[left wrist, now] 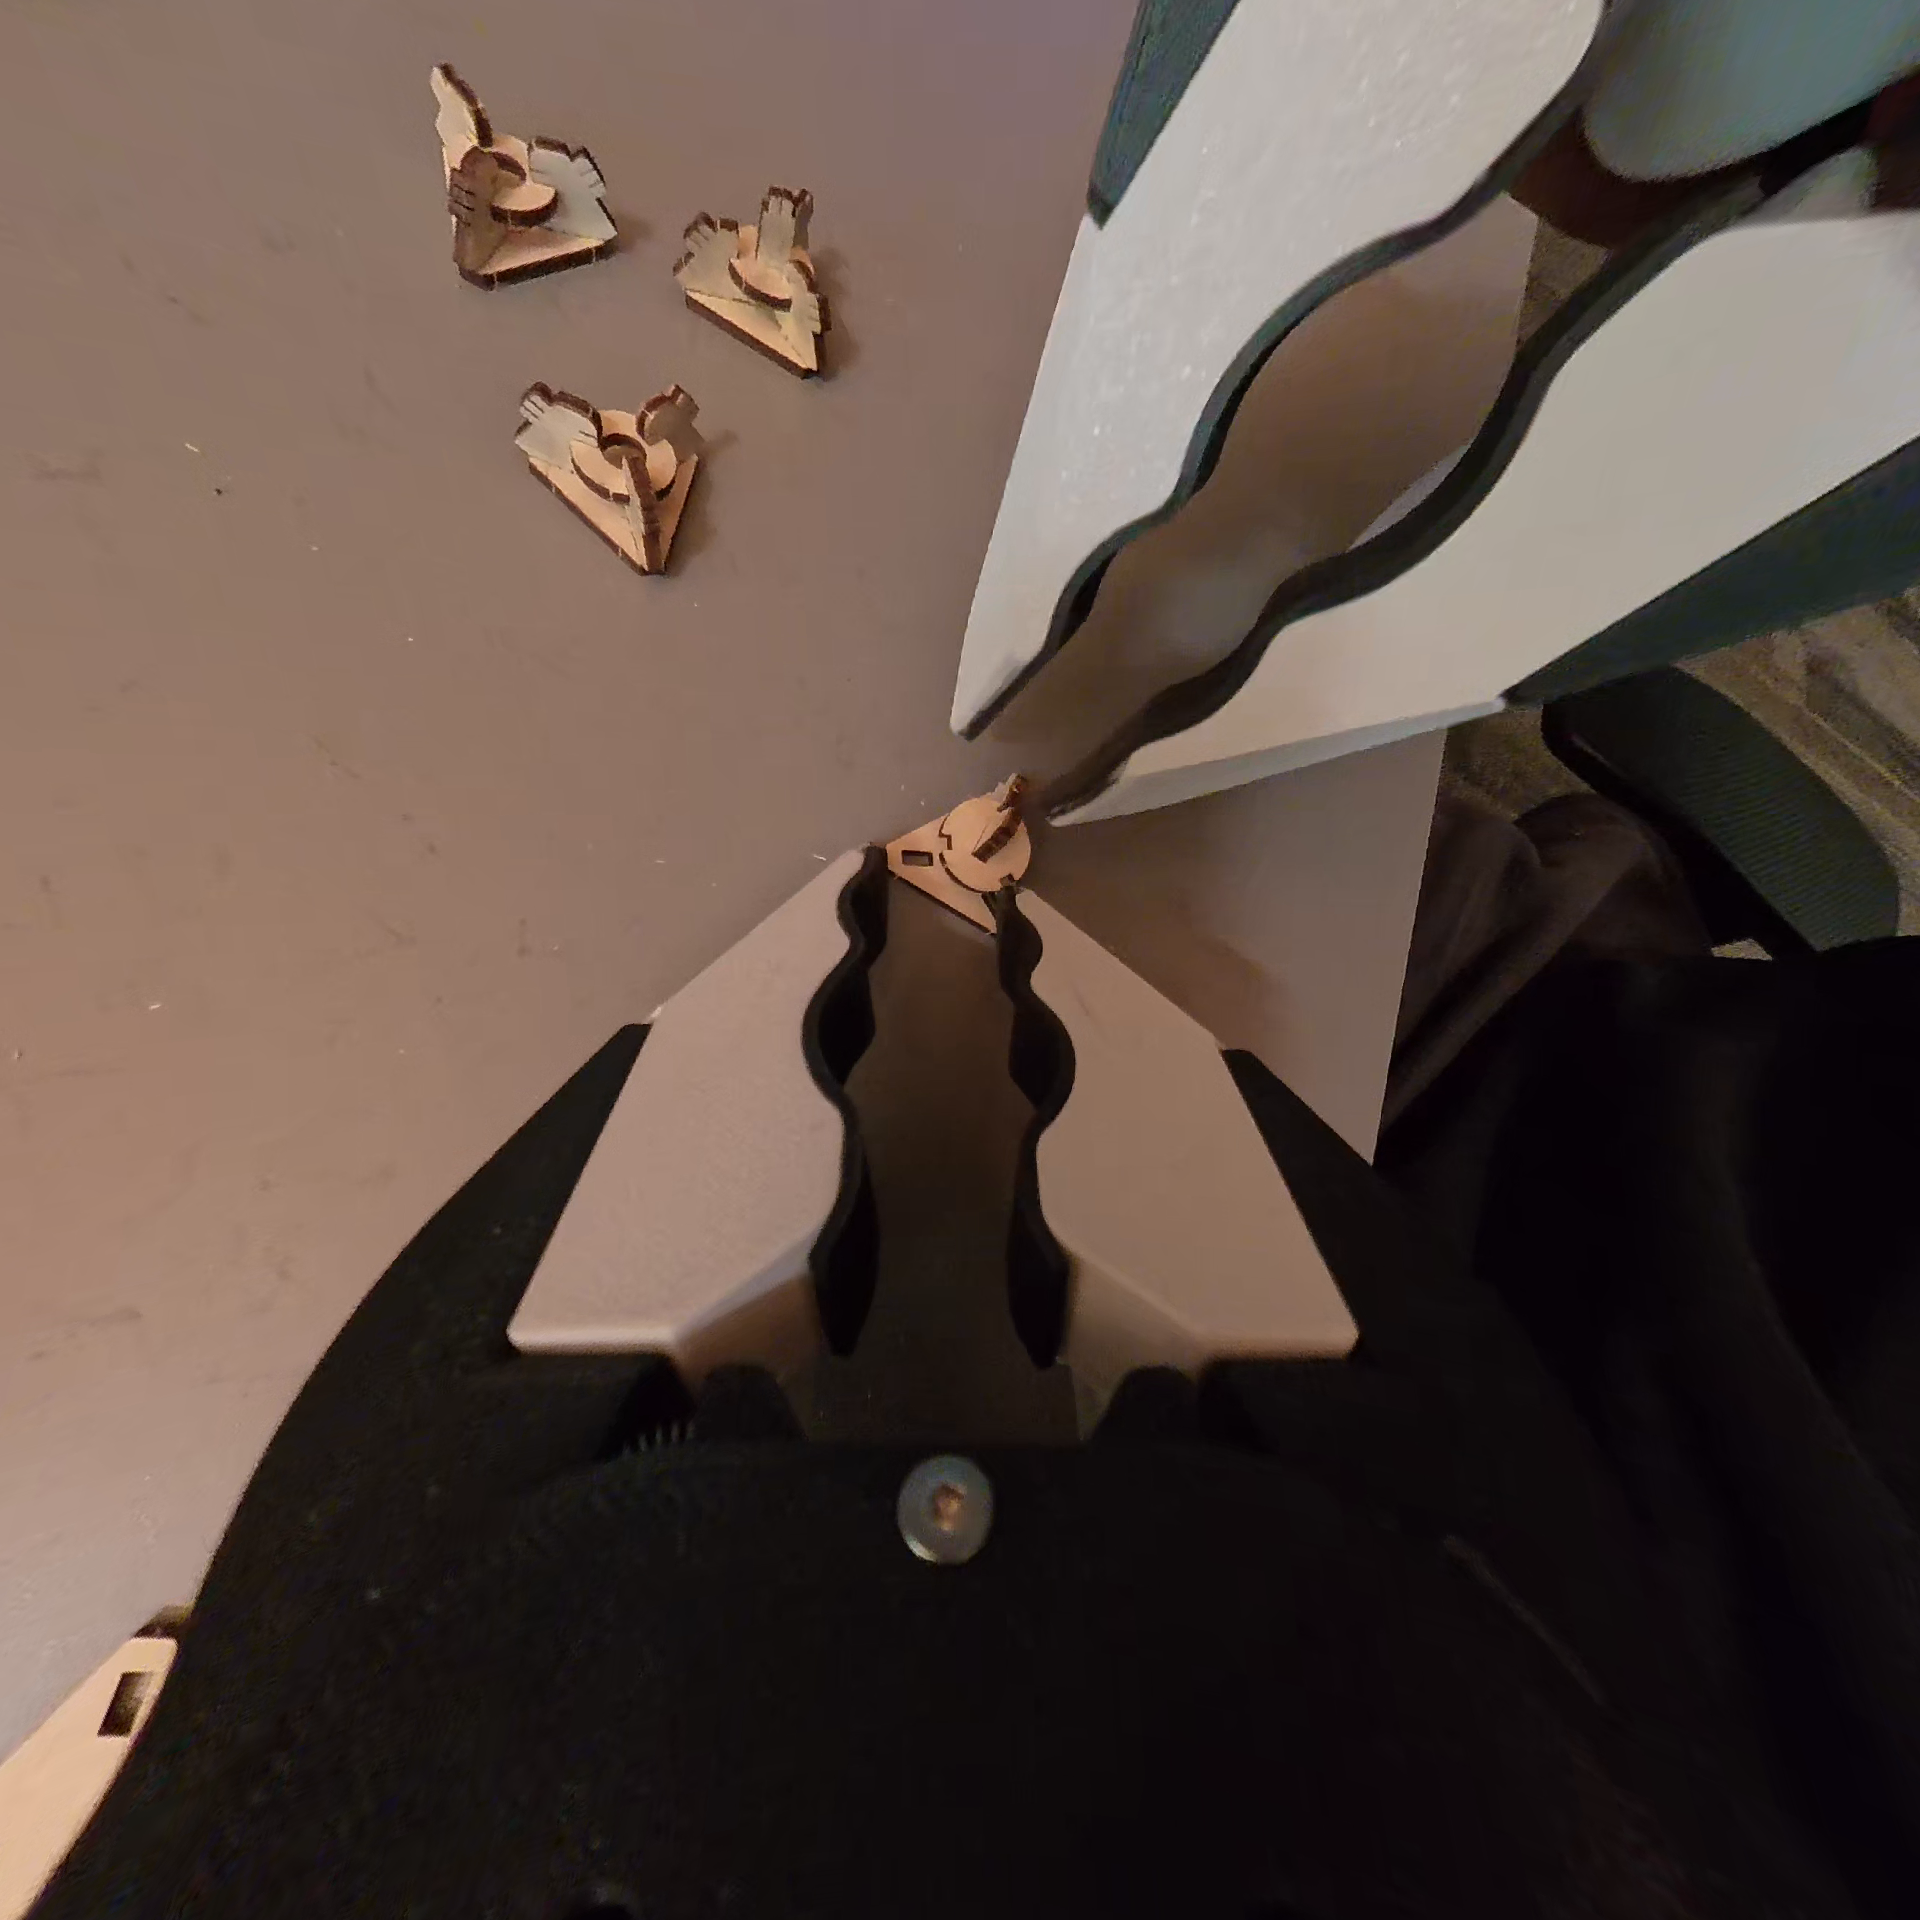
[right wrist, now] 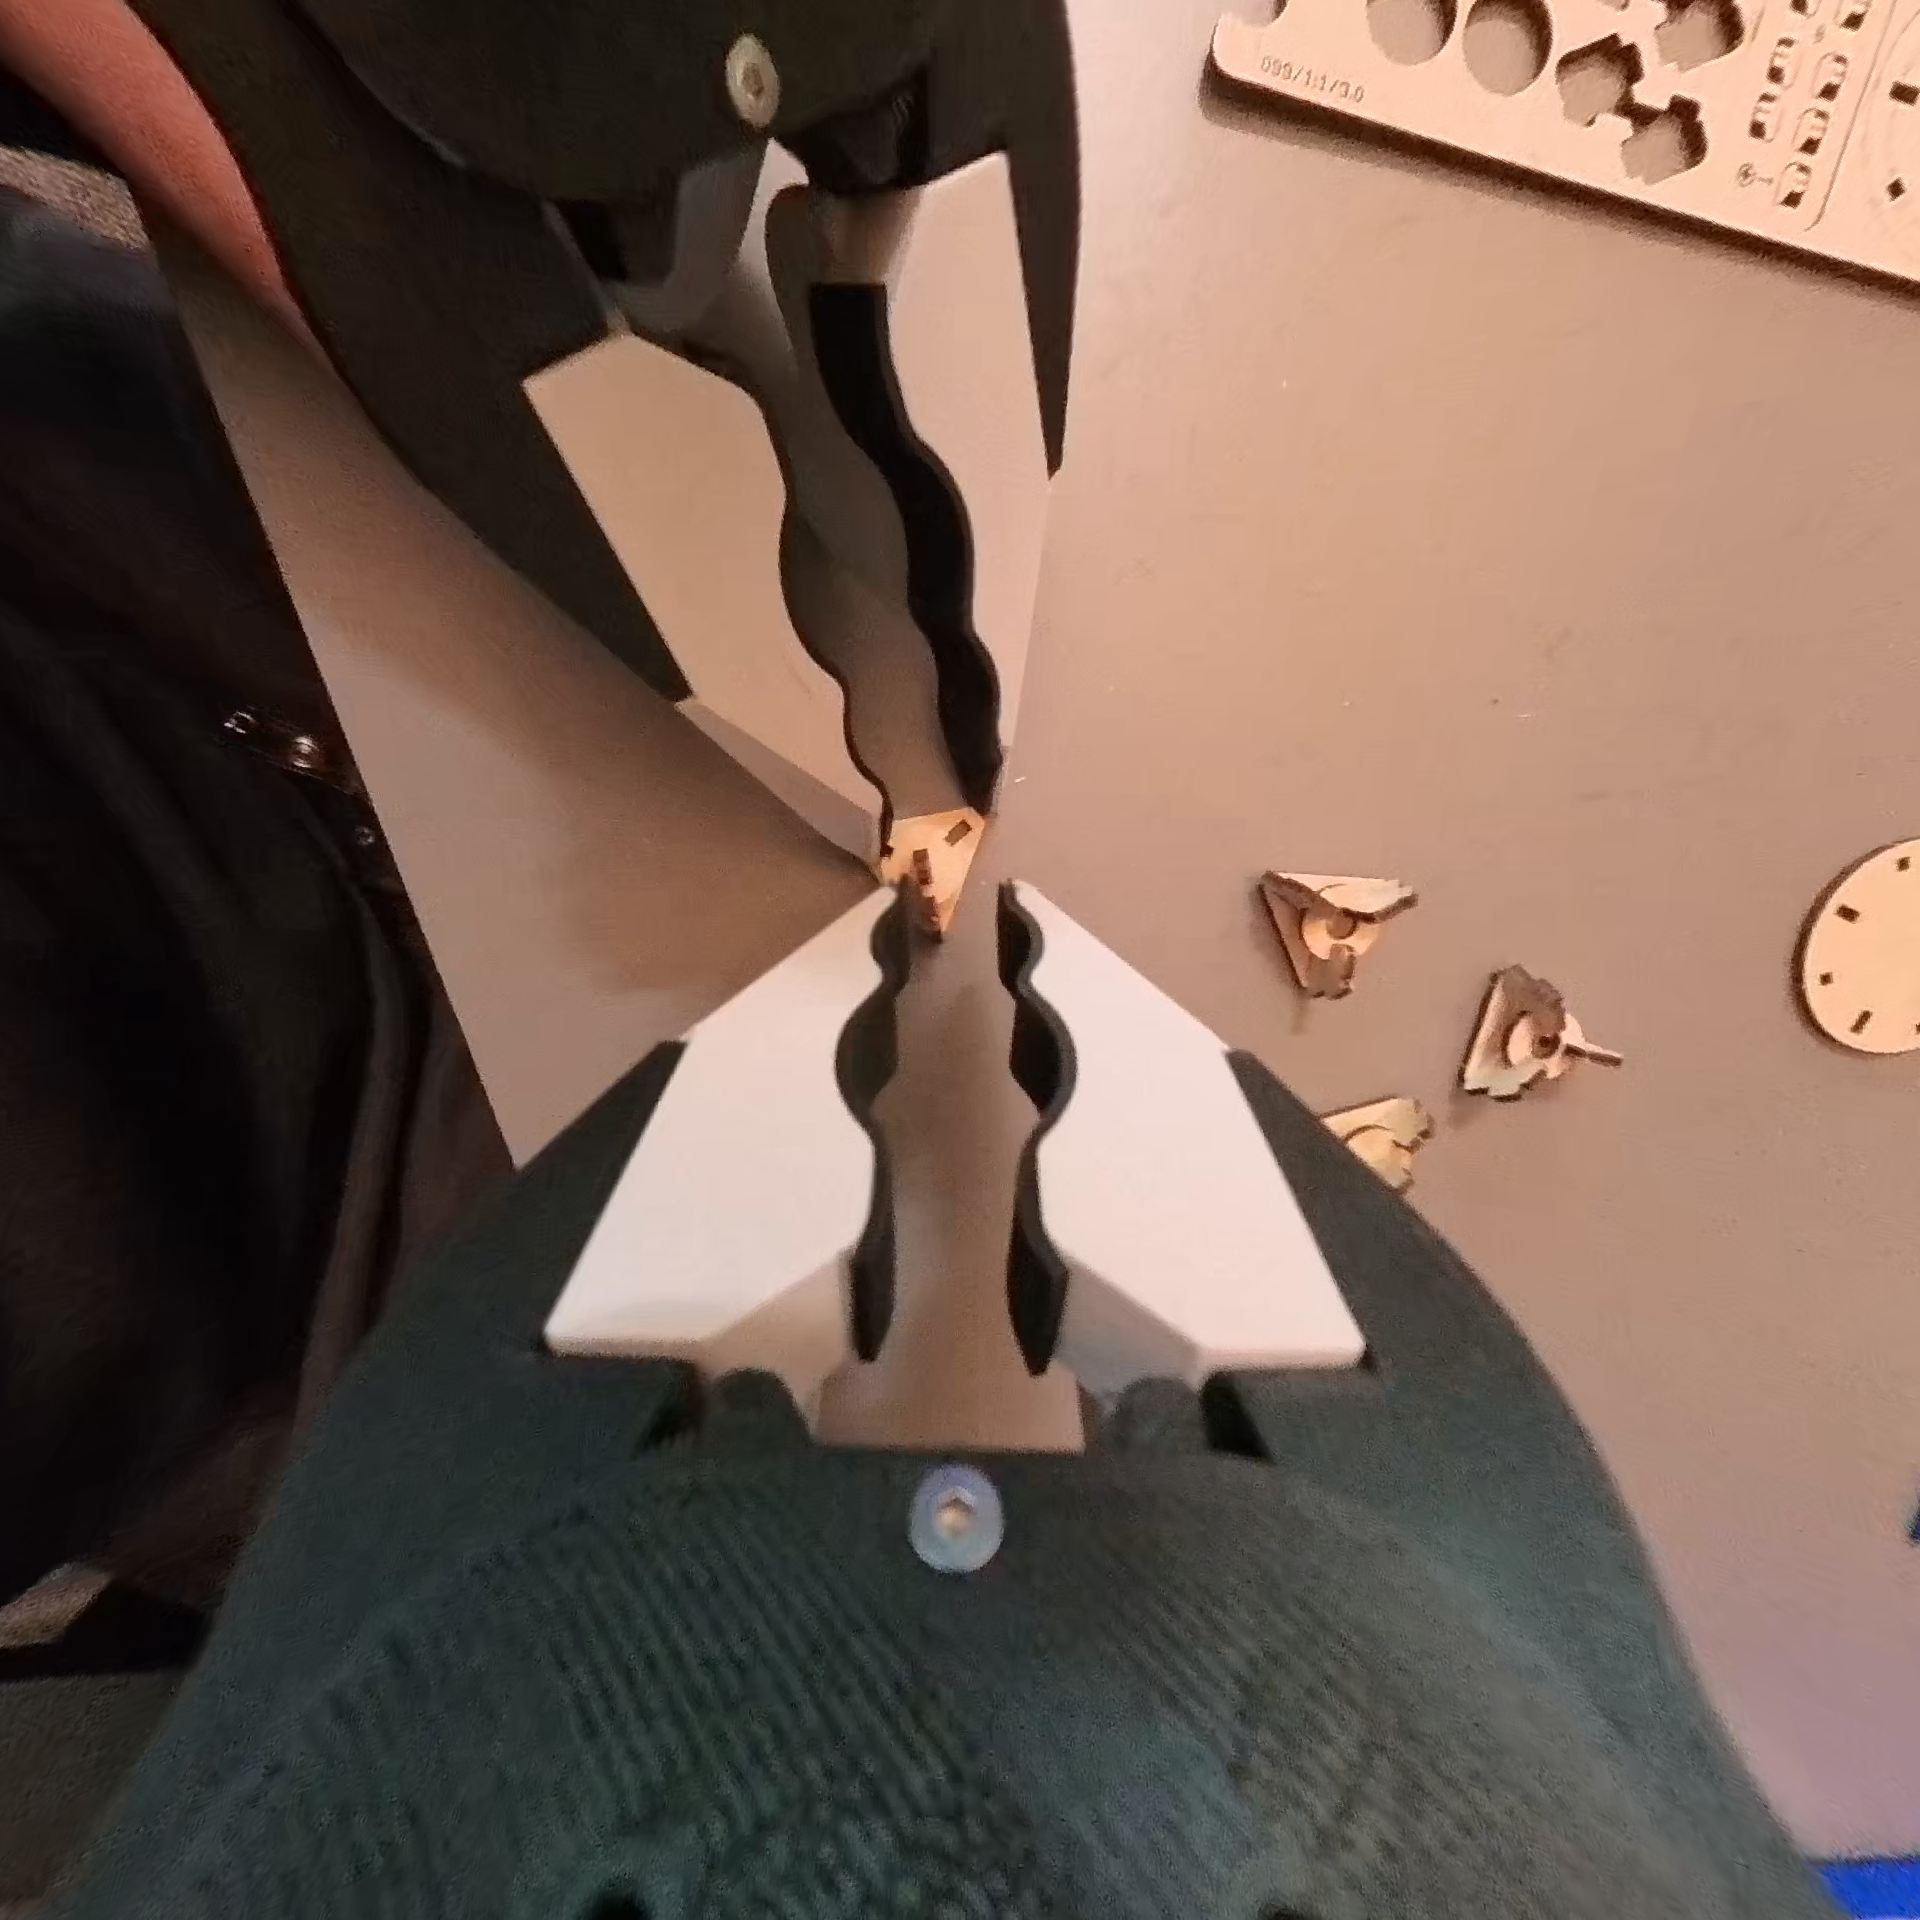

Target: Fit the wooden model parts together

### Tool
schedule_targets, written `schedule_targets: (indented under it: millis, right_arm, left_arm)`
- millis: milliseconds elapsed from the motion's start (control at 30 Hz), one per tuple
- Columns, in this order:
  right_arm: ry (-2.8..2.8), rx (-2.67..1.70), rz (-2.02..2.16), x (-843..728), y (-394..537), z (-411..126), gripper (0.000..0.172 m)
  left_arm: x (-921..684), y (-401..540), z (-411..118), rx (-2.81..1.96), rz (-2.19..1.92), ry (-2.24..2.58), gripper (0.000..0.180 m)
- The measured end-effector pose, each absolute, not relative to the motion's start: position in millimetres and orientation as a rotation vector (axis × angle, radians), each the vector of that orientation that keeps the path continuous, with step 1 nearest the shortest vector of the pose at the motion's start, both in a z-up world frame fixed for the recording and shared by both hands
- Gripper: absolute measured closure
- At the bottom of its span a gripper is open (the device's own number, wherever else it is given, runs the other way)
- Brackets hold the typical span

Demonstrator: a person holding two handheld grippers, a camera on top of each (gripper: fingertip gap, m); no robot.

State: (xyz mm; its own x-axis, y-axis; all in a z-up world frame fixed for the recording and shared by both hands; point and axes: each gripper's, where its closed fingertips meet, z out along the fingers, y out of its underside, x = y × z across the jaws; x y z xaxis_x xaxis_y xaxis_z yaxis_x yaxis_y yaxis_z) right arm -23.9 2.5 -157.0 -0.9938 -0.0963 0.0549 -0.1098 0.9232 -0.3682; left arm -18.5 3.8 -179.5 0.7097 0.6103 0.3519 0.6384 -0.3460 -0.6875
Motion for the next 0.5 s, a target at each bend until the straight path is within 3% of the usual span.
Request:
schedule_targets:
  millis: [500]
  right_arm:
    - [-3.067,0.22,0.543,-21,-2,-170,0.158]
  left_arm:
    - [-18,3,-180,-2.048,-0.044,-0.953,0.16]
